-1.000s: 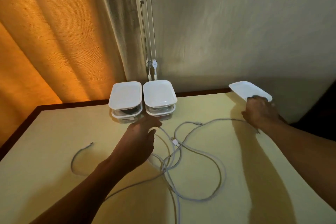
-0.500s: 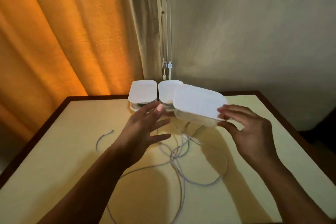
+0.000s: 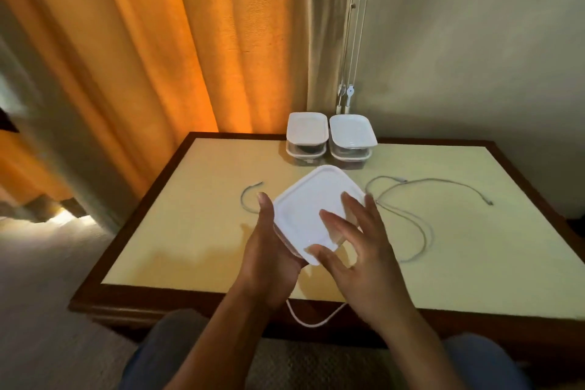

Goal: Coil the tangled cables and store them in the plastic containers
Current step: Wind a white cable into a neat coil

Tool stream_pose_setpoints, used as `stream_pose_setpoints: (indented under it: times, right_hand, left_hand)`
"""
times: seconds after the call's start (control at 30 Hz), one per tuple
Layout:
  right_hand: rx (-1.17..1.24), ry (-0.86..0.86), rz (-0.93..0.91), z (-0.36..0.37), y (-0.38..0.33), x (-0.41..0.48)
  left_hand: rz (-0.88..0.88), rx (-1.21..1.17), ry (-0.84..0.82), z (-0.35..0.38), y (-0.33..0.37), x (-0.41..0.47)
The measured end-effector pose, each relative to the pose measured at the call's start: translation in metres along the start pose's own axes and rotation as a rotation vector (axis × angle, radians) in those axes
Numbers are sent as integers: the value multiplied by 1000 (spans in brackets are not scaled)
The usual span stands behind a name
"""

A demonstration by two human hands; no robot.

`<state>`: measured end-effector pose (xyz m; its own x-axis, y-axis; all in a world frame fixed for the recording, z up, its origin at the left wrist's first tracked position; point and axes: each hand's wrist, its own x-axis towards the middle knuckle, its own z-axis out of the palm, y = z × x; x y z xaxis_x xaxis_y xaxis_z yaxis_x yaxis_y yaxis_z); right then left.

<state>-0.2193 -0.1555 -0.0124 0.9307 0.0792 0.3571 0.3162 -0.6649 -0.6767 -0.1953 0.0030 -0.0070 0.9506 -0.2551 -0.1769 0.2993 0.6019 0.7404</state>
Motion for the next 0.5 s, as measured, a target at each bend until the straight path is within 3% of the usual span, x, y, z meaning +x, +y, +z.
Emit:
stream_pose_setpoints:
  times: [0.1,0.17,0.27,0.4,0.5]
  right_hand:
    - [86,-114,-28,1,-2,-5]
    - [18,-207,-64,-2,0,-6]
    - [-138,-178,-209,1,5,-6]
    - [-91,-184,-267,3,14,-4]
    - [-122,-212,-298,8,14,-6]
  left_hand:
    - [-67,-80,28,-11,1,-6]
    - [-101,-80,15,-17,6,-6]
    - [-168,-125,-25,-21,12,-6]
    - [-313,-194,-49,-31,13,1]
    - [-321,-218,-51,-33,9,6]
